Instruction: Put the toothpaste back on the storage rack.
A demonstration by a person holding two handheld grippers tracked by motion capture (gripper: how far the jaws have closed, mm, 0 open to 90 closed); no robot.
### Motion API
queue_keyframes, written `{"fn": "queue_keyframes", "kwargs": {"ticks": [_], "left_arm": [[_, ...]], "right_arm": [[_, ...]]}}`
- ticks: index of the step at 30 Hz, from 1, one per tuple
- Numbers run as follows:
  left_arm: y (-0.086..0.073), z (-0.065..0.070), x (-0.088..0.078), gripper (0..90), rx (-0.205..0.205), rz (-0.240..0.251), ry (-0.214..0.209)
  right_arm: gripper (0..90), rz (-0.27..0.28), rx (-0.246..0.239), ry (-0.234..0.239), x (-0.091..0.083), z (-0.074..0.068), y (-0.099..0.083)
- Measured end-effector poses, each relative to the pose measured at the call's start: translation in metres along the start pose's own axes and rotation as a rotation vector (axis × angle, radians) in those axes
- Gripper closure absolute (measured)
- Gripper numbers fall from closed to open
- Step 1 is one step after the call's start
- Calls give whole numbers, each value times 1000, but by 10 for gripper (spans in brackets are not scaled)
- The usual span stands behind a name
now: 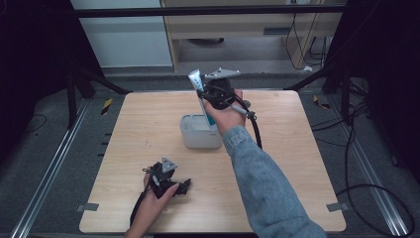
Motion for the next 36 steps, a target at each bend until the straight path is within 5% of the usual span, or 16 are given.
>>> {"fn": "queue_keyframes", "kwargs": {"ticks": [8, 18, 36], "left_arm": [[0, 0, 0, 0, 1, 0, -1], [0, 0, 0, 0, 1, 0, -2], [0, 0, 0, 0, 1, 0, -1]], "right_arm": [[790, 26, 25, -11, 18, 3, 12], [789, 45, -4, -35, 35, -4, 21], [790, 71, -10, -70, 36, 3, 25]]}}
Point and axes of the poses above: each handheld gripper's, and its own axes: x roughly forward along the jaws, y roughly out of its top, z roughly to its right, the point moved 4 cm from there along x, roughly forward along the jaws, and after that the axes turned 11 degrees about y, right-handed, at the moved point
